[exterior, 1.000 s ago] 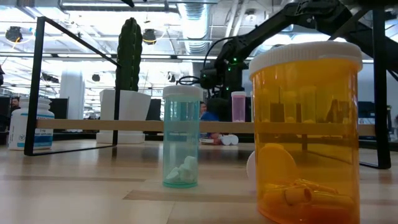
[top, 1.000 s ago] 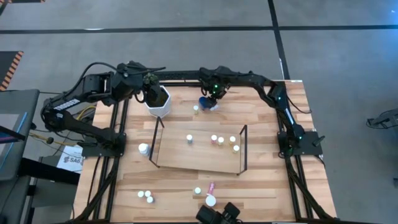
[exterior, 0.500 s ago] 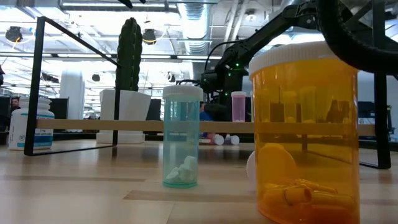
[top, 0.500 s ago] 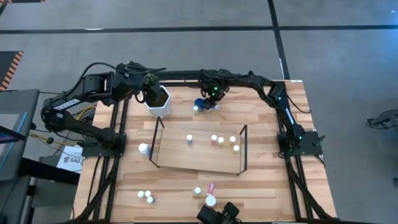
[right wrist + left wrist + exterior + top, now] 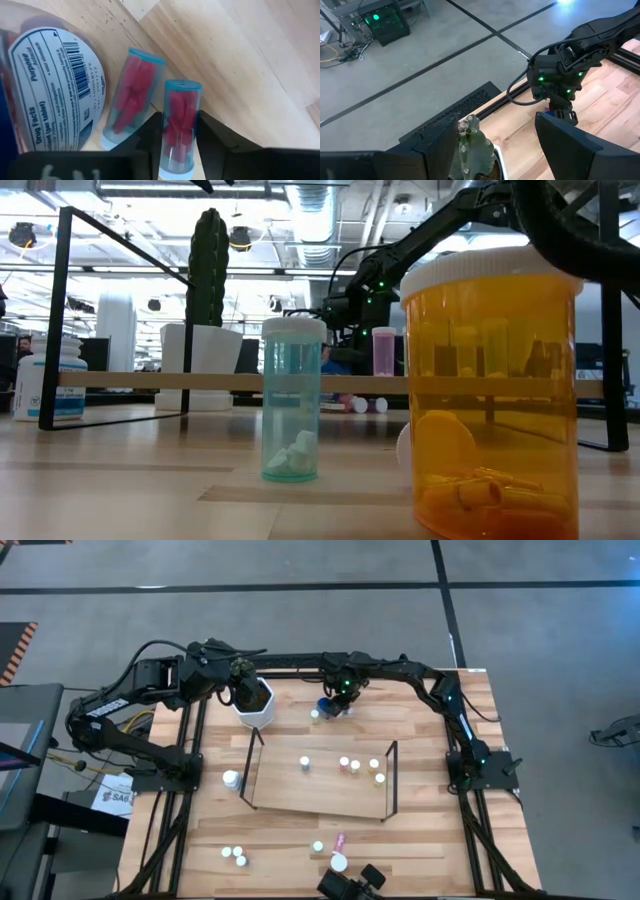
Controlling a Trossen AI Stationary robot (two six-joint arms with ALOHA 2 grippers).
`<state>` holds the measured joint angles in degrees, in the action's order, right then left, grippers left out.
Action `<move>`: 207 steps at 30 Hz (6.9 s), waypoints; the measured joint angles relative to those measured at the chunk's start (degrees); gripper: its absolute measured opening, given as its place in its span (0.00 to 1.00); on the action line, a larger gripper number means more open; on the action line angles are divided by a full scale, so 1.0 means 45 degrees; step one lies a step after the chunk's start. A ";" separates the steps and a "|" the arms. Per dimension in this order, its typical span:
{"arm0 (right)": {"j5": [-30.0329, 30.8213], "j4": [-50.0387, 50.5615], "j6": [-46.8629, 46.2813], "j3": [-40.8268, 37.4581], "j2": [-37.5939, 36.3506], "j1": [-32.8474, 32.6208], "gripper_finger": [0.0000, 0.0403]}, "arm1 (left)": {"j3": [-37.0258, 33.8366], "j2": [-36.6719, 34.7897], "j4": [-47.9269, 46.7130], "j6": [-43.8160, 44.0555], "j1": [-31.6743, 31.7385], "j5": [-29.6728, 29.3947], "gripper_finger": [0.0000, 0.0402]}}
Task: Pick and place medicine bottles onto shelf by color
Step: Put the blue pill bottle on the shelf
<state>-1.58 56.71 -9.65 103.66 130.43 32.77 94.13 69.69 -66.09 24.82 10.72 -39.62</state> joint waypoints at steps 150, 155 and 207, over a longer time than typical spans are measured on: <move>-0.7962 0.3030 -0.0754 0.3143 -0.8693 -0.4381 0.27 | -0.0010 0.3920 1.1018 -0.7997 -0.2233 1.0426 0.63; -0.8395 0.2284 -0.0856 0.3167 -0.8564 -0.4165 0.27 | -0.0010 0.3975 1.0594 -0.8223 -0.2219 1.0691 0.63; -1.0303 0.2819 -0.0758 0.3152 -0.8097 -0.4495 0.27 | -0.0015 0.4527 1.1842 -1.4325 -0.2254 1.1005 0.63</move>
<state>-47.94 69.39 -13.06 117.84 94.00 12.55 94.06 90.06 -12.80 -39.64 0.58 9.91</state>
